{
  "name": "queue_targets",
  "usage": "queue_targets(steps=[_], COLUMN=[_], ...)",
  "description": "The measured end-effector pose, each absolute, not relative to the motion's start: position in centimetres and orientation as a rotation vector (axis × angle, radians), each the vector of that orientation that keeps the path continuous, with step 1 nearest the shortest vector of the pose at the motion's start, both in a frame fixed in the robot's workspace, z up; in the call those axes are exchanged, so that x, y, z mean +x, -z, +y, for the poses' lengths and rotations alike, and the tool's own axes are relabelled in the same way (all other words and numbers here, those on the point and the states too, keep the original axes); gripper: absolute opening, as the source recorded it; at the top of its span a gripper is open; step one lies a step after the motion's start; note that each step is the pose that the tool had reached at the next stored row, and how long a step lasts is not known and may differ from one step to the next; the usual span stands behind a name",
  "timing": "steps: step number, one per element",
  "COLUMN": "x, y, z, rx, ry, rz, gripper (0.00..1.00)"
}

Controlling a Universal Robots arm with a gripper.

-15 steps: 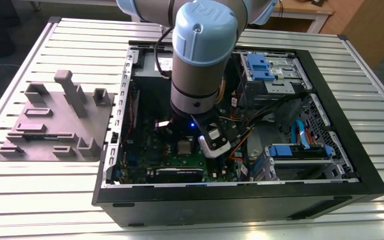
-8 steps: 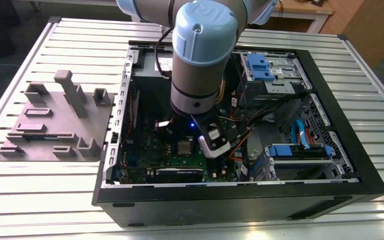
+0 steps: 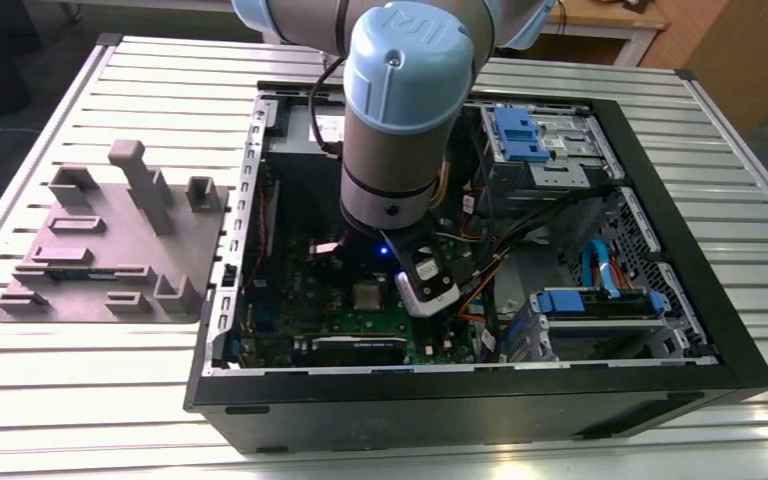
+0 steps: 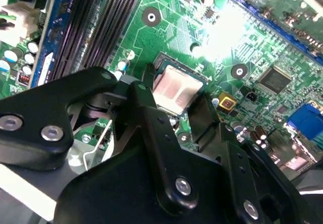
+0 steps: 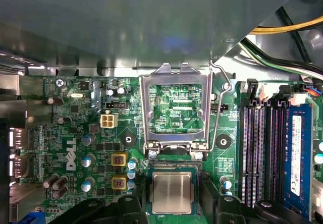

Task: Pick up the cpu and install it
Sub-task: 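Place the cpu into insertion slot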

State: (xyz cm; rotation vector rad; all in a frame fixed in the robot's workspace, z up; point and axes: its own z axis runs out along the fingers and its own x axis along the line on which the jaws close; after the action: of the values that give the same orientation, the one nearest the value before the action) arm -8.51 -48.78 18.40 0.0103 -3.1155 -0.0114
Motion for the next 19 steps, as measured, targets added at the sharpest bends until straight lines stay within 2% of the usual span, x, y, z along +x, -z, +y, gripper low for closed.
queue_targets(steps=[13, 14, 15, 17, 18, 19], x=[-8.49, -8.49, -8.49, -8.46, -8.42, -8.38], y=[-19.15, -19.15, -19.16, -19.17, -19.16, -19.16], z=[-48.77, -48.77, -48.78, -48.78, -48.78, -48.78], rx=[0.01, 0.01, 0.01, 0.01, 0.01, 0.01], ry=[0.013, 0.013, 0.013, 0.013, 0.013, 0.013], rz=[-3.113, -3.113, -3.113, -3.113, -3.113, -3.113], gripper=[0.53, 0.52, 0.45, 0.45, 0.4, 0.4])
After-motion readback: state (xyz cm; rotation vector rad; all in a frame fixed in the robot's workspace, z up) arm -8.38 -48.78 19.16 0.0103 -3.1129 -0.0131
